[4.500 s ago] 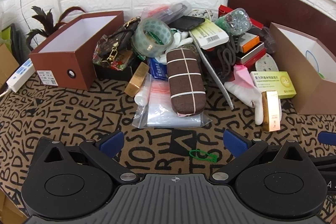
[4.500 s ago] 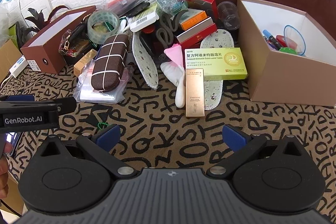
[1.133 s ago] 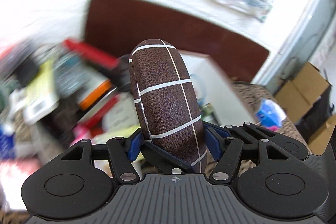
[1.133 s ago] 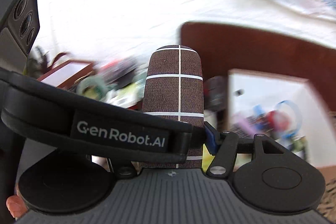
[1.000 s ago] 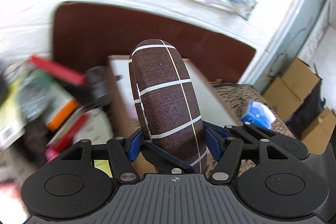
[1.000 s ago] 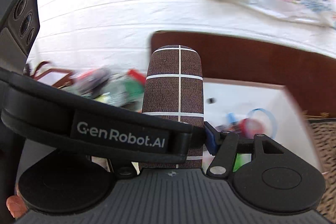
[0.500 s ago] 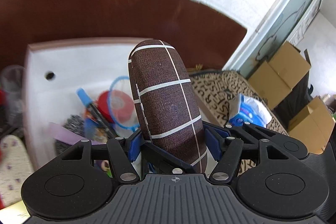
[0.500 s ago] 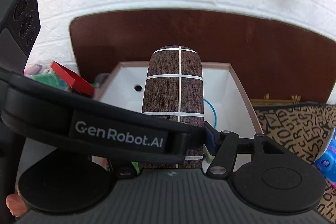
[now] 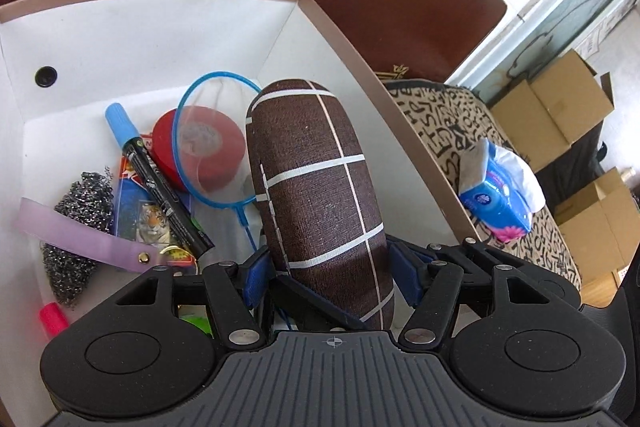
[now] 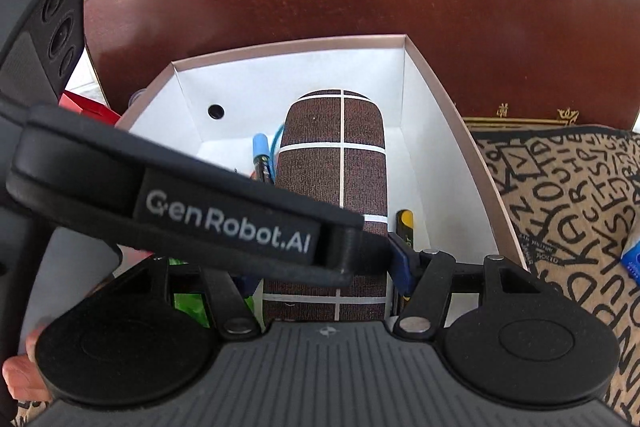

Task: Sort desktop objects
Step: 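Carry the case over the white-lined box and open the left tool, then withdraw the open left tool back toward the pile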

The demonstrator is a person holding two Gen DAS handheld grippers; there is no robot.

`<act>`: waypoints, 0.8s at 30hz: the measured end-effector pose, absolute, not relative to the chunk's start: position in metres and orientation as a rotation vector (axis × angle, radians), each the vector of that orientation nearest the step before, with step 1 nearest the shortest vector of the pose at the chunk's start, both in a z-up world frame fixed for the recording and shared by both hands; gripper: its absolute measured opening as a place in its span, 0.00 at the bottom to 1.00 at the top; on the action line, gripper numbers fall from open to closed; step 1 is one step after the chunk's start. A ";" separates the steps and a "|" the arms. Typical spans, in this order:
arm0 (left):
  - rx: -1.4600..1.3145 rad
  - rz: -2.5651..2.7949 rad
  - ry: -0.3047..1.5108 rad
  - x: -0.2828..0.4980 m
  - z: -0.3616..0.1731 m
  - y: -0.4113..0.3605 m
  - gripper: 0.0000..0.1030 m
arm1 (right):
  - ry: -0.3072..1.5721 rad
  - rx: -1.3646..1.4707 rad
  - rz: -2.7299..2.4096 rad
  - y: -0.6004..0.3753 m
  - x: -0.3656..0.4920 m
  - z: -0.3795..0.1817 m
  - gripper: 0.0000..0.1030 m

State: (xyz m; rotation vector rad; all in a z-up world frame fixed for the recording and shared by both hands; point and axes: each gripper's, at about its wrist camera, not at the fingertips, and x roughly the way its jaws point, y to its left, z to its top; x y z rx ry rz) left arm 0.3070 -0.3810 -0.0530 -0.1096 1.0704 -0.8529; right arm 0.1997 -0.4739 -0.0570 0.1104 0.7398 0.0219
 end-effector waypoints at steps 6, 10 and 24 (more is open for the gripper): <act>-0.088 -0.816 1.056 0.304 -0.049 -0.379 0.81 | 0.746 0.124 0.017 -0.474 0.201 -0.058 0.66; -0.105 -0.780 1.011 0.302 -0.042 -0.371 0.96 | 0.731 0.104 0.007 -0.471 0.197 -0.051 0.74; -0.114 -0.792 0.909 0.248 -0.010 -0.325 1.00 | 0.727 0.067 -0.049 -0.436 0.170 -0.026 0.98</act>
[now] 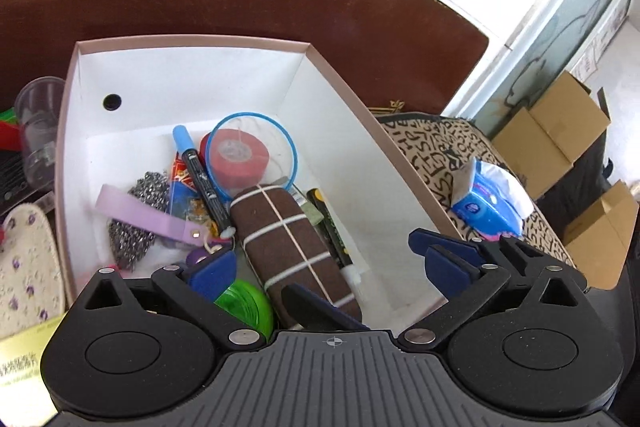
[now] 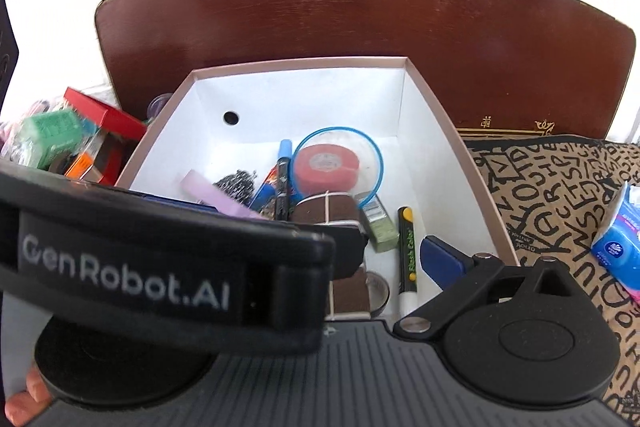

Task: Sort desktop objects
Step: 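Withdraw the open left tool back toward the pile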

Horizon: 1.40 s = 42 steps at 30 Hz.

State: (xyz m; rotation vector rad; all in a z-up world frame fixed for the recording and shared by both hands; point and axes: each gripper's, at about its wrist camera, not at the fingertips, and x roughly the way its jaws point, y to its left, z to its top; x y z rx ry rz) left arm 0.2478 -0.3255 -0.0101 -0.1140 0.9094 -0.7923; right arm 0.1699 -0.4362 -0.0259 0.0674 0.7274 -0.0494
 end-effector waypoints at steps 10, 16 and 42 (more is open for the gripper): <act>-0.121 -0.754 0.869 0.206 0.011 -0.289 1.00 | 0.701 0.031 -0.035 -0.402 0.136 -0.007 0.98; -0.129 -0.712 0.765 0.163 0.027 -0.236 1.00 | 0.626 -0.006 0.043 -0.358 0.106 0.008 0.98; -0.264 -0.309 0.751 0.060 -0.047 0.029 1.00 | 0.730 0.070 0.431 -0.135 0.056 -0.064 0.98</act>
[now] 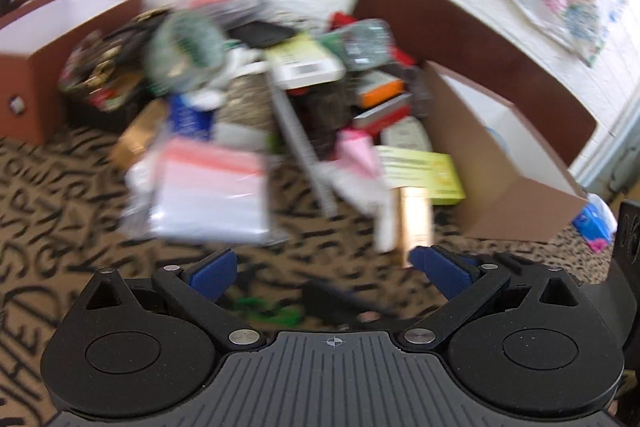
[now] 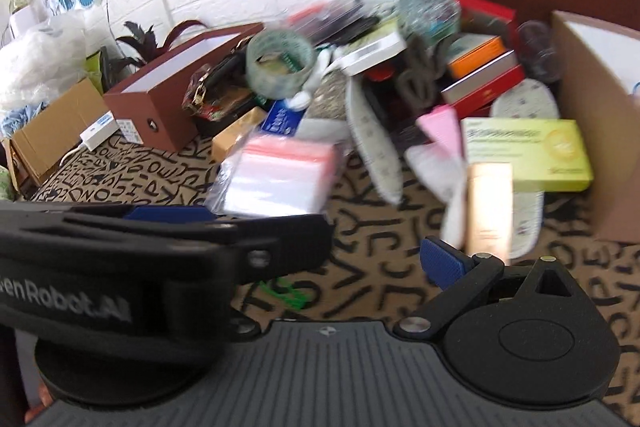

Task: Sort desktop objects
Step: 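Withdraw the open left tool back toward the pile, then grasp the clear zip bag of red-striped bags with the left tool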

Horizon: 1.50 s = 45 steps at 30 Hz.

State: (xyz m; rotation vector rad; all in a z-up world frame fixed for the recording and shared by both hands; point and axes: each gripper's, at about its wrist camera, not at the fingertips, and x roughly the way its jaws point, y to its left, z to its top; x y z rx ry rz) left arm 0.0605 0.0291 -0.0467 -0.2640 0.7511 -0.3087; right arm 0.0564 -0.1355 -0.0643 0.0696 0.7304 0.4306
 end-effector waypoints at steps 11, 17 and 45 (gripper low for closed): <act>-0.296 -0.232 0.779 0.097 -0.078 0.098 1.00 | 0.796 0.011 0.409 -0.102 0.085 -0.101 0.91; -0.296 -0.255 0.812 0.123 -0.093 0.109 0.97 | 0.781 0.001 0.423 -0.091 0.102 -0.104 0.86; -0.140 -0.322 0.907 0.135 -0.094 0.076 0.77 | 0.803 0.014 0.567 -0.086 0.108 -0.111 0.52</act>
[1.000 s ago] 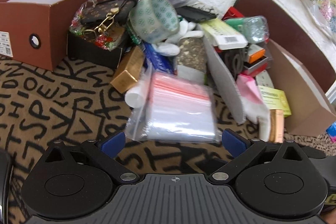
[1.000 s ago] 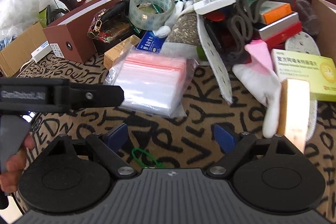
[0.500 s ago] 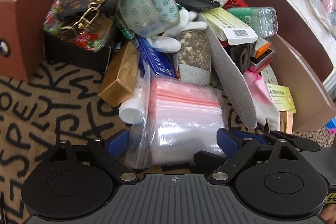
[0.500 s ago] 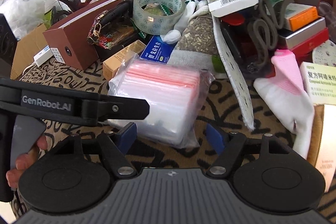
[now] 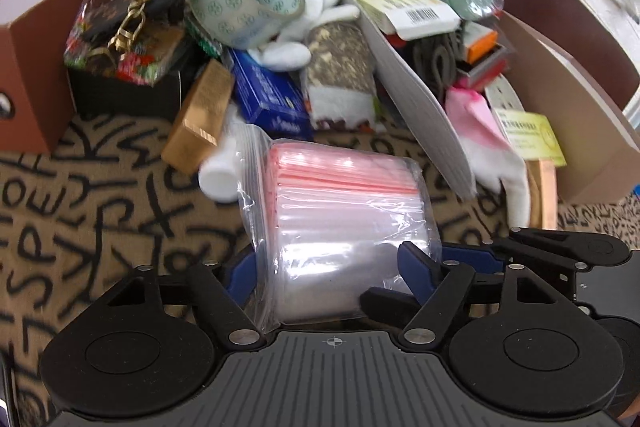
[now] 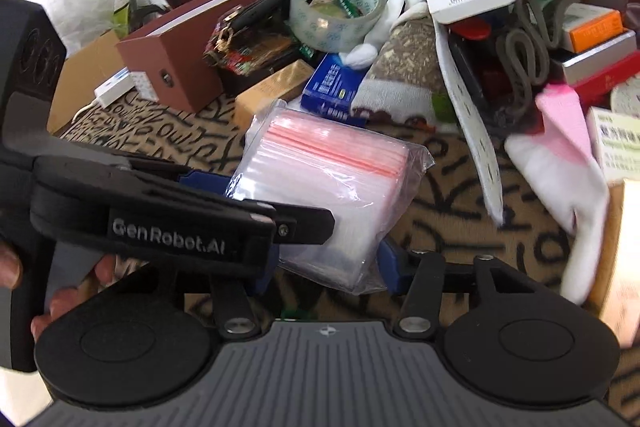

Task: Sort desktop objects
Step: 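Grasp the clear zip bag of red-striped bags with the left tool, then lift the zip bag and carry it over the white-lined box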

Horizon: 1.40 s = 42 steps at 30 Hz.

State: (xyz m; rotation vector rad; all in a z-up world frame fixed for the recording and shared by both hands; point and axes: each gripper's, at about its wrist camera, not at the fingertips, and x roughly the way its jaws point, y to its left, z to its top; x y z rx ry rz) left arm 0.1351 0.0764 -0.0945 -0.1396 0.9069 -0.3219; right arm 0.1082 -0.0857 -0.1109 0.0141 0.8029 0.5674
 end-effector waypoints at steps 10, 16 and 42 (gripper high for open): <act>-0.142 -0.360 0.923 0.090 -0.091 0.068 0.79 | 0.805 0.027 0.570 -0.112 0.061 -0.112 0.65; -0.166 -0.336 0.945 0.108 -0.092 0.066 0.90 | 0.794 0.028 0.538 -0.110 0.074 -0.113 0.79; -0.079 -0.379 0.933 0.109 -0.094 0.047 0.81 | 0.821 0.027 0.573 -0.102 0.078 -0.118 0.76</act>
